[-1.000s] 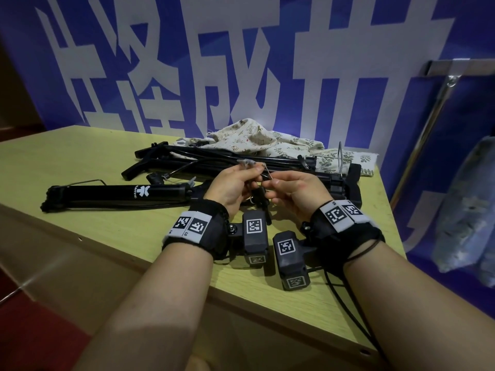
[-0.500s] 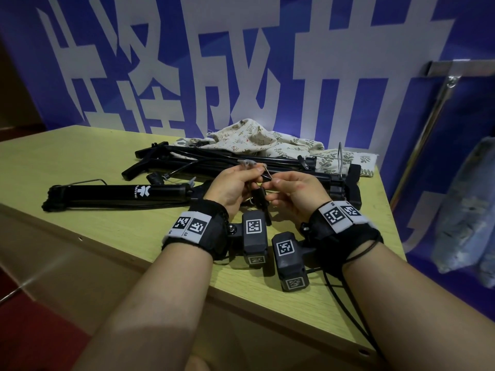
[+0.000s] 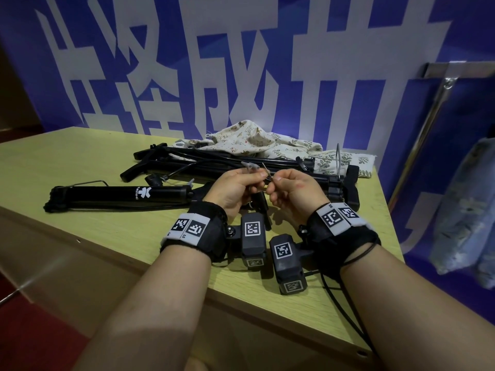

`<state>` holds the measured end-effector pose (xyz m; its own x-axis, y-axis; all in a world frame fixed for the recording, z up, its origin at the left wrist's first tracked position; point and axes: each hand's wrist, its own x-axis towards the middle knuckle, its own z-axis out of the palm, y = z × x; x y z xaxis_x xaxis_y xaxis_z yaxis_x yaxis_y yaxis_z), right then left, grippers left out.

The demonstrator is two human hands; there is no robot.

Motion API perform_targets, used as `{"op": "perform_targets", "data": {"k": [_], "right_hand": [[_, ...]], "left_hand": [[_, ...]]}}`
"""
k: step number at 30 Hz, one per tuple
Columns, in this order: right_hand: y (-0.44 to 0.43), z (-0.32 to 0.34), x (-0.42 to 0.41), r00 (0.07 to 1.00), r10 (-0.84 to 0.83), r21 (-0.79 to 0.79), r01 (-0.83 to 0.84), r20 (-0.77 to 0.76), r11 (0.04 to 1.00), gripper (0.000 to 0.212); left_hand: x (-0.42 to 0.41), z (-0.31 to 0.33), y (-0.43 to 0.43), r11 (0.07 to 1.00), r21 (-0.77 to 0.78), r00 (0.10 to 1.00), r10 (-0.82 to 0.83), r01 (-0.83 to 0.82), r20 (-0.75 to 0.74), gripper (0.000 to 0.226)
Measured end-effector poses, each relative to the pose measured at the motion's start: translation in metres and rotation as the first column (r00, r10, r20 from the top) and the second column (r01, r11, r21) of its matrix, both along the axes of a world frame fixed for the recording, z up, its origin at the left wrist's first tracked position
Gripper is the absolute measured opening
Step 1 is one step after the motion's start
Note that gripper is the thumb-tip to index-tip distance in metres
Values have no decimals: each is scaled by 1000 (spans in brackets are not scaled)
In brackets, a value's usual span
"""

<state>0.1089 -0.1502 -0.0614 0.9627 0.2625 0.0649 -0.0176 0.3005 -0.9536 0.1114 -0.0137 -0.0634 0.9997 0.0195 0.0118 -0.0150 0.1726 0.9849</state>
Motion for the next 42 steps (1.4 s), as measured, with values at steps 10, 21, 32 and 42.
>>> {"op": "perform_targets", "data": {"k": [10, 21, 32, 42], "right_hand": [[1, 0, -1, 999, 19, 53, -17, -33, 998, 23], [2, 0, 0, 998, 25, 104, -19, -59, 994, 22], [-3, -5, 4, 981, 182, -278, -194, -67, 941, 25], [-2, -6, 5, 999, -26, -158, 31, 31, 987, 16]], "left_hand": [[3, -3, 0, 999, -47, 999, -22, 24, 36, 14], [9, -8, 4, 993, -44, 994, -105, 106, 31, 3], [5, -4, 3, 985, -167, 998, 58, -52, 29, 8], [-2, 7, 0, 959, -284, 998, 32, -18, 47, 18]]}}
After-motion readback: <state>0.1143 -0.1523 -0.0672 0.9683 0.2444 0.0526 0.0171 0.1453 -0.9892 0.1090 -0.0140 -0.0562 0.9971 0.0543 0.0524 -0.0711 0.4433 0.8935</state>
